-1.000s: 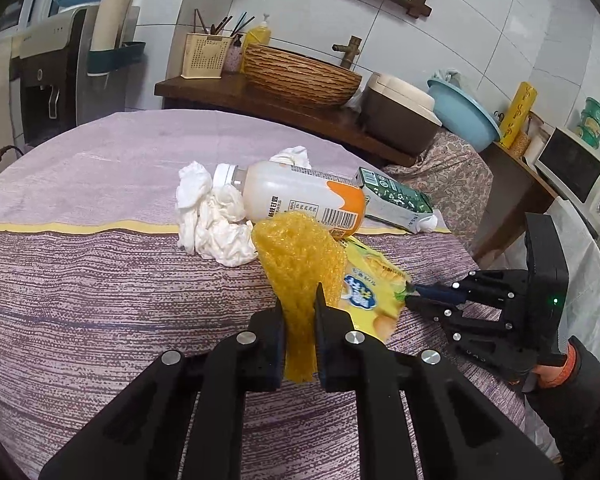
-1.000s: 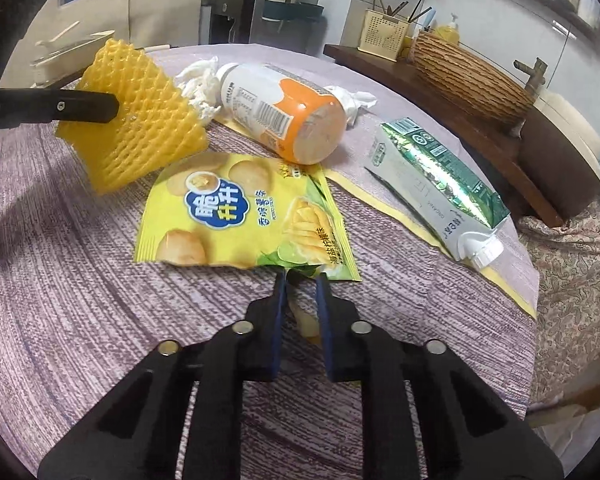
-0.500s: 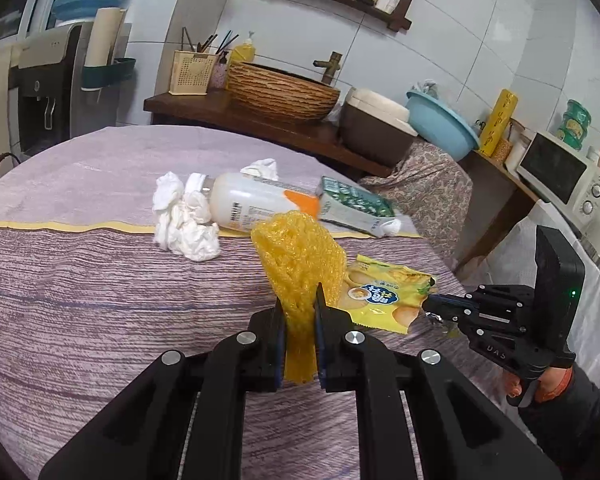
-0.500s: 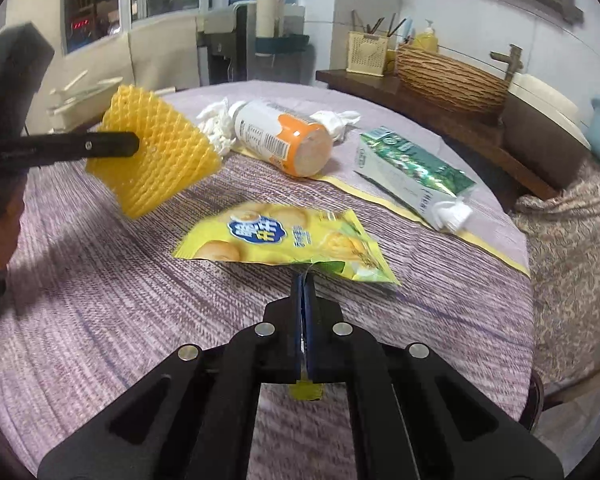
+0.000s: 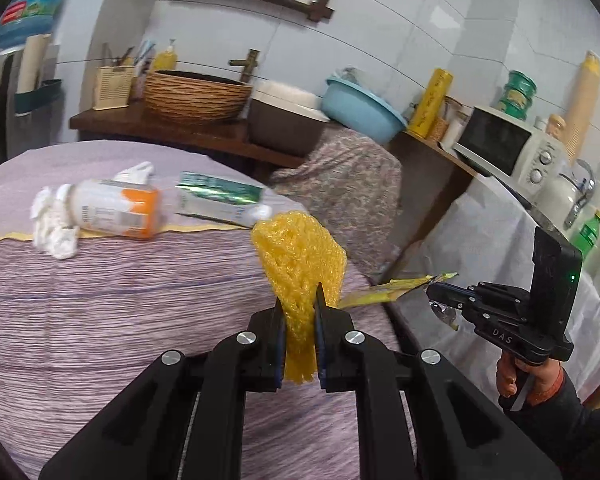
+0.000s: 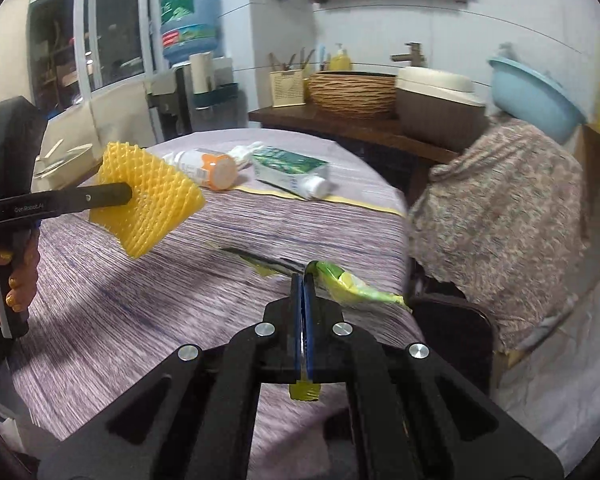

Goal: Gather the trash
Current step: 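Carry the chip bag and yellow net over the bin and open both grippers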

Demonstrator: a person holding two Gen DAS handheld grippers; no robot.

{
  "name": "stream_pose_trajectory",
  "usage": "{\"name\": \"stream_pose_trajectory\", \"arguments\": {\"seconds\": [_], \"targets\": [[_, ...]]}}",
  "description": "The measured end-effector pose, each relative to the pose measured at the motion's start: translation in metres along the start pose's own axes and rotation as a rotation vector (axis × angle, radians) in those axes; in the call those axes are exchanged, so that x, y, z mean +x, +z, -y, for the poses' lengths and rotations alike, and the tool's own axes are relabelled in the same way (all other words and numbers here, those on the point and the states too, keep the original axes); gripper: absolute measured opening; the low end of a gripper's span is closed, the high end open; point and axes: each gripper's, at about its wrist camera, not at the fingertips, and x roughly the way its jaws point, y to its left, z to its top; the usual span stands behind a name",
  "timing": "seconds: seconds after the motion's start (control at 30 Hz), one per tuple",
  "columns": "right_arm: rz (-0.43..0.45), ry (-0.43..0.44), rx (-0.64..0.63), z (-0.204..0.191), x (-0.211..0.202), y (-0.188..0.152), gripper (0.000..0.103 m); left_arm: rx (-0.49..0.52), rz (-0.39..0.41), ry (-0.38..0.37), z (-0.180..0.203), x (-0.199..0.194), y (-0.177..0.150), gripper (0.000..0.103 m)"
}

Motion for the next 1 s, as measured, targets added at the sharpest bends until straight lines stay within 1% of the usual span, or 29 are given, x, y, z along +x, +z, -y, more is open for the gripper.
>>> {"name": "stream_pose_trajectory", "arguments": {"seconds": [0.07, 0.13, 0.2, 0.23, 0.33, 0.5, 0.6, 0.67, 0.73, 0.9, 1.0], "targets": [[0.008, -0.030, 0.026, 0.018, -0.015, -0.009, 0.002, 0.017, -0.003, -0.021, 0.018, 0.008, 0.000, 0.012], [0.014, -0.058, 0.055, 0.035, -0.028, -0.019, 0.002, 0.033, -0.009, -0.057, 0.041, 0.017, -0.001, 0.012], [0.016, -0.085, 0.079, 0.051, -0.040, -0.029, 0.002, 0.037, -0.020, -0.075, 0.058, 0.026, -0.002, 0.012], [0.015, -0.094, 0.089, 0.057, -0.043, -0.033, 0.002, 0.041, -0.035, -0.089, 0.071, 0.034, -0.003, 0.012], [0.009, -0.124, 0.119, 0.077, -0.051, -0.047, 0.002, 0.028, -0.057, -0.129, 0.094, 0.053, -0.008, 0.012], [-0.005, -0.160, 0.168, 0.107, -0.058, -0.069, 0.002, 0.027, -0.071, -0.141, 0.125, 0.076, -0.018, 0.012], [-0.022, -0.169, 0.188, 0.120, -0.053, -0.079, 0.002, 0.019, -0.077, -0.131, 0.137, 0.088, -0.025, 0.012], [-0.041, -0.177, 0.195, 0.129, -0.044, -0.087, 0.002, 0.018, -0.085, -0.119, 0.143, 0.097, -0.032, 0.012], [-0.064, -0.168, 0.216, 0.138, -0.030, -0.095, 0.002, 0.012, -0.101, -0.118, 0.147, 0.106, -0.037, 0.012], [-0.092, -0.139, 0.307, 0.160, 0.000, -0.114, 0.002, 0.015, -0.124, -0.093, 0.153, 0.122, -0.045, 0.012], [-0.103, -0.162, 0.341, 0.168, 0.012, -0.126, 0.002, 0.027, -0.157, -0.078, 0.159, 0.137, -0.052, 0.012]]}}
